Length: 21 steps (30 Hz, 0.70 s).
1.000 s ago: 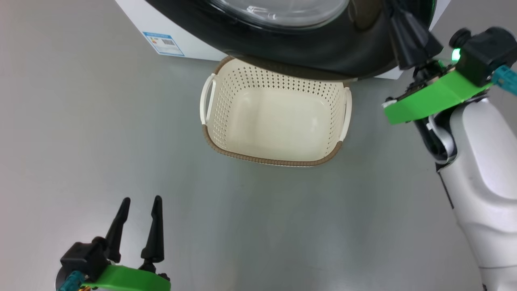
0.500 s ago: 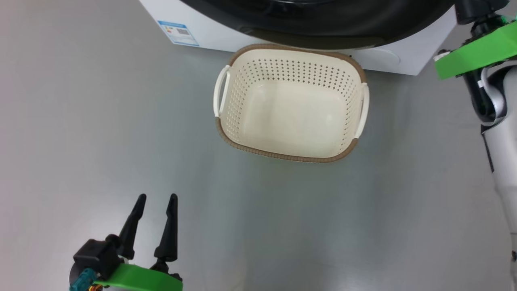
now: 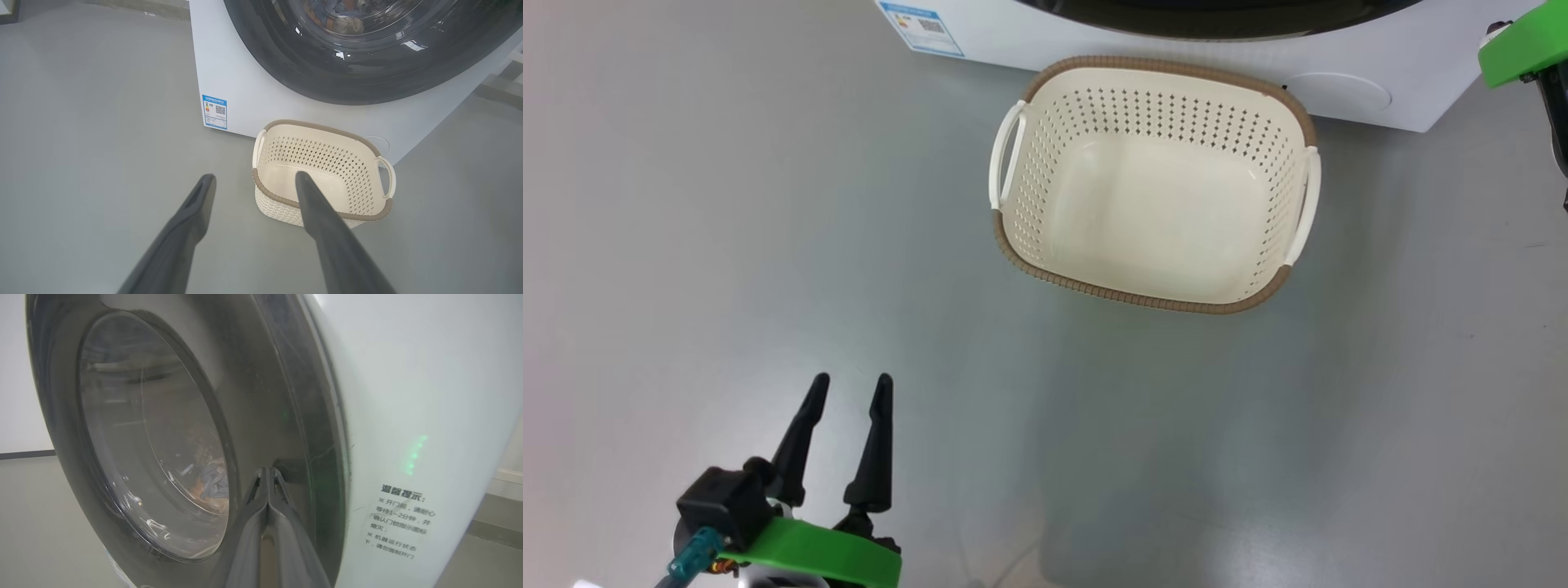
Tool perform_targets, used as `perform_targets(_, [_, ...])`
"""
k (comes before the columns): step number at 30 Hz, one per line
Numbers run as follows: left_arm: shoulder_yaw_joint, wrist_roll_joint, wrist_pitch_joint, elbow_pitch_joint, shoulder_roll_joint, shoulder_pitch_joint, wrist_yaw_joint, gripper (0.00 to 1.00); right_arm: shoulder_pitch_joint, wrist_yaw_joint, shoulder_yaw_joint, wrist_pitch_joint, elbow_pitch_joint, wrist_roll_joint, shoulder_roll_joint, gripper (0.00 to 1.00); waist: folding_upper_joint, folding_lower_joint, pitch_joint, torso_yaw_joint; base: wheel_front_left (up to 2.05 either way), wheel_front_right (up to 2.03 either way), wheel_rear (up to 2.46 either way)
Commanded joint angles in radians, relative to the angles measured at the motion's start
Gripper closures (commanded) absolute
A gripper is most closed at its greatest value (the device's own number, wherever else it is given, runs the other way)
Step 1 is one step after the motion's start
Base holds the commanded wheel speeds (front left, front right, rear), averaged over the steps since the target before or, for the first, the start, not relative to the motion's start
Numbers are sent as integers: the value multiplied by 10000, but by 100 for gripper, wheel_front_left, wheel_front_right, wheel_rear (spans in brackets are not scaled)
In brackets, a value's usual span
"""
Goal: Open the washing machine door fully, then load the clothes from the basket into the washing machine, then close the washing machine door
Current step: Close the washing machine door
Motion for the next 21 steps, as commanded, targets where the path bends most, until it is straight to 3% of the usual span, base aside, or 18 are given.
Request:
perform_targets(1, [262, -177, -65, -253, 148, -111, -36, 0, -259, -44, -73, 0, -82, -107, -10, 100, 0, 0, 77, 75, 0, 0, 0])
perform_targets(7, [217, -339, -65, -442, 148, -268, -33, 0, -251, -44, -73, 0, -111, -279, 98, 100, 0, 0, 63, 29, 0, 0, 0])
perform_targets(12, [471, -1340, -65, -694, 148, -294, -48, 0, 681, -44, 316, 0, -1187, 29, 425, 98, 0, 0, -328, -327, 0, 0, 0])
perform_targets(13, [489, -1620, -65, -678, 148, -280, -60, 0, 962, -44, 346, 0, -1384, 146, 489, 93, 0, 0, -446, -405, 0, 0, 0])
perform_targets(15, [596, -2000, -65, -594, 148, -254, -78, 0, 1627, -44, 243, 0, -1837, 413, 684, 66, 0, 0, -738, -585, 0, 0, 0])
perform_targets(17, [723, -2117, -65, -416, 148, -234, -89, 0, 2436, -44, 204, 0, -2354, 520, 864, 53, 0, 0, -1076, -790, 0, 0, 0])
perform_targets(20, [928, -2157, -65, -52, 148, -182, -96, 0, 3749, -44, 21, 0, -3099, 635, 1183, 9, 0, 0, -1620, -1140, 0, 0, 0])
perform_targets(21, [994, -1991, -65, 38, 148, -168, -98, 0, 4207, -44, -14, 0, -3310, 639, 1294, 2, 0, 0, -1812, -1270, 0, 0, 0])
